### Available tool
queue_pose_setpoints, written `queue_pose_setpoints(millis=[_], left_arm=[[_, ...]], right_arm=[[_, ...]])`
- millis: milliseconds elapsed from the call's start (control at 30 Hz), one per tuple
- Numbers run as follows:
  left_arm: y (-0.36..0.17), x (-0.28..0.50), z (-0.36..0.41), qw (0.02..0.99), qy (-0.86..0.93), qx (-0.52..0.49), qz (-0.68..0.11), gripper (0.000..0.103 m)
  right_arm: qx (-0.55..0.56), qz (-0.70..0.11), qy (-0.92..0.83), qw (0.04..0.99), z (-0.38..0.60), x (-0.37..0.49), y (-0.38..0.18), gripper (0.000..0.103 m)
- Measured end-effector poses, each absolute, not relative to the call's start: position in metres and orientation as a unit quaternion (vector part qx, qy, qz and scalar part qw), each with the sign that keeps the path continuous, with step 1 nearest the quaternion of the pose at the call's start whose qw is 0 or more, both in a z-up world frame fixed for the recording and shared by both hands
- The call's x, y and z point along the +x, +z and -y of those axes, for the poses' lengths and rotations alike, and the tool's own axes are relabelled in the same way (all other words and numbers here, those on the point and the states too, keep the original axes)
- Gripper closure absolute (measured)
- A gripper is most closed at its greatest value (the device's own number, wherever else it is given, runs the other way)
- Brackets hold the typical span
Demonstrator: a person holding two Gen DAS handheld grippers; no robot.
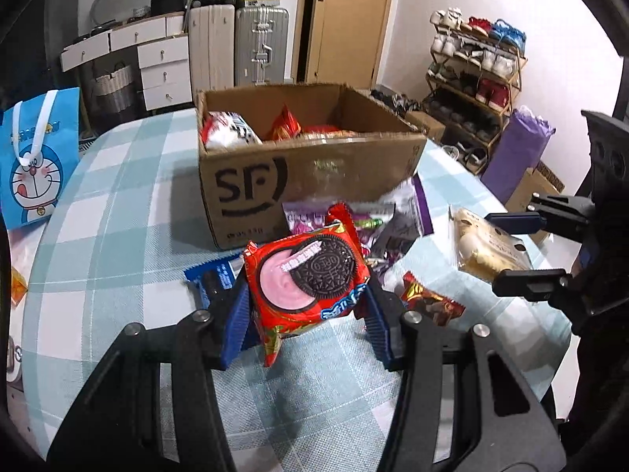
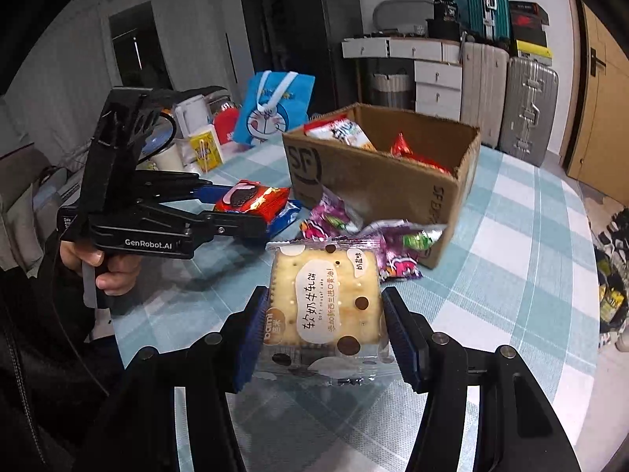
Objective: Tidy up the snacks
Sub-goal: 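Carry both packets over the cardboard box and open both tools to drop them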
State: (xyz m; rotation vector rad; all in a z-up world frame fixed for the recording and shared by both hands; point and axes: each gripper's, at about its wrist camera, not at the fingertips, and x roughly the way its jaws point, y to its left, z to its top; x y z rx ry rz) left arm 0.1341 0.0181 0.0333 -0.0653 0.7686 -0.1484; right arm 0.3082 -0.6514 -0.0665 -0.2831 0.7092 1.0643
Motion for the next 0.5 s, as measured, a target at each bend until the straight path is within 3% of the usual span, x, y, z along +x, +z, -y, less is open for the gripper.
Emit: queue_pose_setpoints(millis=[500], left_arm=[[0.065,0.127,-0.045,0.940,-0.051,-0.050,-0.334,0.054]], right_arm=[[-0.070,-0.288,0.435,0.851,0.664,0.322,-0.042,0.045]])
